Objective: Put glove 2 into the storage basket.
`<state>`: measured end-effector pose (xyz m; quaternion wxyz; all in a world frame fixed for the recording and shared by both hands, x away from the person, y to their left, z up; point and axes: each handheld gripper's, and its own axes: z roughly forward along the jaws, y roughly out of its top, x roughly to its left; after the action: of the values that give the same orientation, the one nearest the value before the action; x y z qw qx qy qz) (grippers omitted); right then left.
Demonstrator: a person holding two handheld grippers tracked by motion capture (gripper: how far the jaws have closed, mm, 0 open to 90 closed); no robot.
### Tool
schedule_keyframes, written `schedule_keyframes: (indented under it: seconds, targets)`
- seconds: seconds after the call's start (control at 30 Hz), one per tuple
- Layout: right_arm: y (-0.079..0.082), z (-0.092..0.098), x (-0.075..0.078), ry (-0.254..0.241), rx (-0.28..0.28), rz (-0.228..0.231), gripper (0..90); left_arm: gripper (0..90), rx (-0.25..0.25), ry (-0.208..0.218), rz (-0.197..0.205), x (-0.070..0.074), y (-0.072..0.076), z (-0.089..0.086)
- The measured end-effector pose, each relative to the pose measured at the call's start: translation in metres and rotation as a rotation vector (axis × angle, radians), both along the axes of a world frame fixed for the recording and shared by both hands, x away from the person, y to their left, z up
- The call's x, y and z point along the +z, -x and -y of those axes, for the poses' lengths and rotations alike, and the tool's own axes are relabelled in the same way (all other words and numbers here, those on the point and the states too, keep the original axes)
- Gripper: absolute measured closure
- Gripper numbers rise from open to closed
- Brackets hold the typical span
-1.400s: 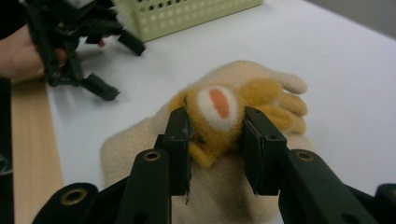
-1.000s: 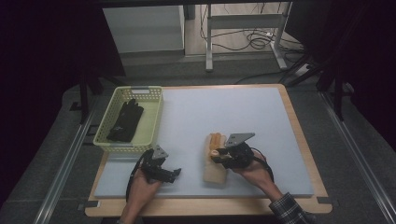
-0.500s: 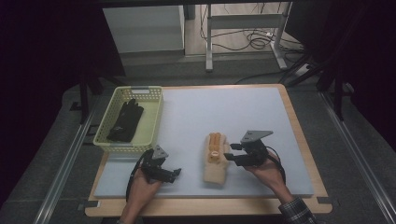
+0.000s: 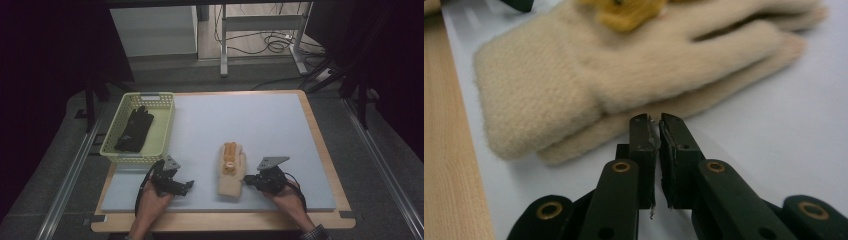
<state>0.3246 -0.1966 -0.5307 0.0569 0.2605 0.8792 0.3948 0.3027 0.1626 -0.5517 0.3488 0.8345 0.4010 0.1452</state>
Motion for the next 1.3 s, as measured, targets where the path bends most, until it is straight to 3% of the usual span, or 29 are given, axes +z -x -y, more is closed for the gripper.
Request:
schedule_keyframes:
  seconds: [0.5,0.87,1.3]
  targets:
    - [0.003,-0.024,-0.003,-0.009,0.037,0.014,81.1,1.0,0.0,0.001,-0.003,0.0,0.0,0.0]
    - [-0.006,-0.056,-0.004,-0.011,0.044,0.014,79.9,1.1,0.001,0.001,-0.002,0.0,0.0,0.0]
    - [-0.021,-0.092,-0.007,0.013,0.037,0.068,80.1,1.1,0.0,0.0,-0.002,0.0,0.0,0.0]
